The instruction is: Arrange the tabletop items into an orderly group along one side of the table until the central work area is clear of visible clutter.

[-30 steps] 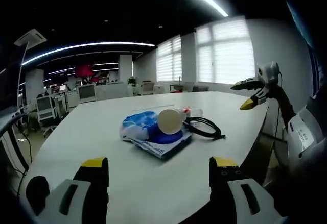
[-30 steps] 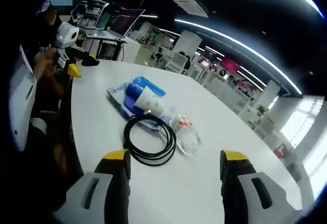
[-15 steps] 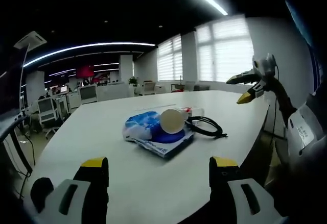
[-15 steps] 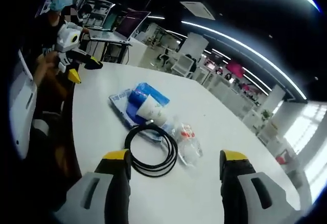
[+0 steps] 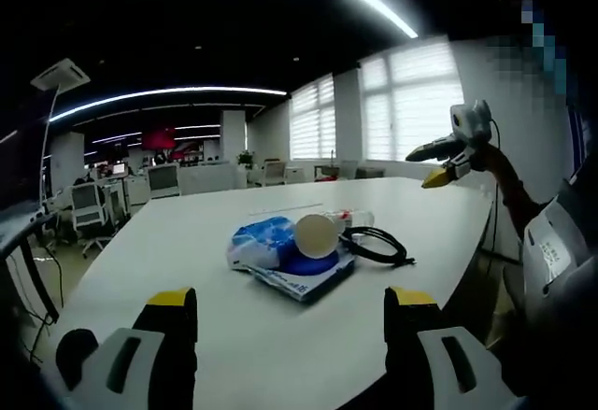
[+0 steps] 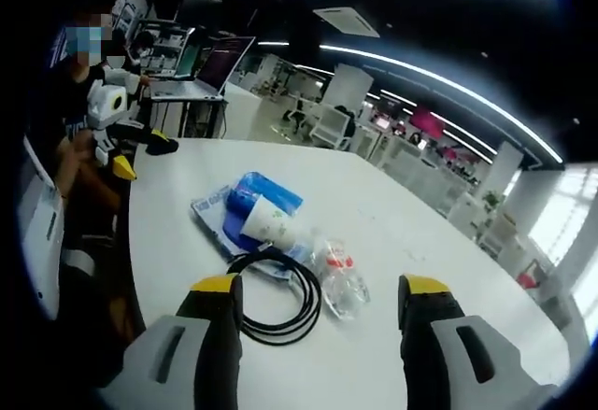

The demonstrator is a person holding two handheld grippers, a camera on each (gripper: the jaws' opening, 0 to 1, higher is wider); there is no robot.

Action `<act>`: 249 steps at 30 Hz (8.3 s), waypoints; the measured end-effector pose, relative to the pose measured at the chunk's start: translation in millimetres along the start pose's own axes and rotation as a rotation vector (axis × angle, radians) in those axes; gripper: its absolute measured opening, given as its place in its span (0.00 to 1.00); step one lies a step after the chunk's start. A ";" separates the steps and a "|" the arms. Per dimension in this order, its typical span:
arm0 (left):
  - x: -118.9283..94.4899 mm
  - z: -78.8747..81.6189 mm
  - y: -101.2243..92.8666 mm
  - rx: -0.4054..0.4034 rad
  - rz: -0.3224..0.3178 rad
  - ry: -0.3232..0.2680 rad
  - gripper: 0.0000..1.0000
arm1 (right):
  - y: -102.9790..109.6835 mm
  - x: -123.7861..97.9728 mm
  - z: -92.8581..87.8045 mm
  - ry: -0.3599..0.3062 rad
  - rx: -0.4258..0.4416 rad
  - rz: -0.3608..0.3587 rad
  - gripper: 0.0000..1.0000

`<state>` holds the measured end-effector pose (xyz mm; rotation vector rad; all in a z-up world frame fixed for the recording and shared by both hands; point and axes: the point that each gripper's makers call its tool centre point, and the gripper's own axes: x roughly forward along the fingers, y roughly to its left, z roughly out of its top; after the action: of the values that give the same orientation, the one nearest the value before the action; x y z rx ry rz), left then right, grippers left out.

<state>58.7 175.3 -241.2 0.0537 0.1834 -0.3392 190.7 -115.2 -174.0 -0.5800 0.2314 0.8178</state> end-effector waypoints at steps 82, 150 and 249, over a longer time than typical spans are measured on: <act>12.7 -29.3 12.8 -0.051 0.016 0.106 0.82 | -8.0 93.2 15.9 0.109 0.081 0.184 0.55; 18.0 -20.7 24.7 -0.030 0.007 0.121 0.82 | -2.6 228.5 -2.0 0.268 0.168 0.237 0.44; -2.5 -8.4 39.9 -0.074 0.075 0.058 0.81 | -42.9 226.3 -1.4 0.245 0.097 0.034 0.20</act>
<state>68.3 214.3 -248.1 -0.0023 0.2506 -0.2561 374.1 1.1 -250.9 -0.5857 0.5036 0.7628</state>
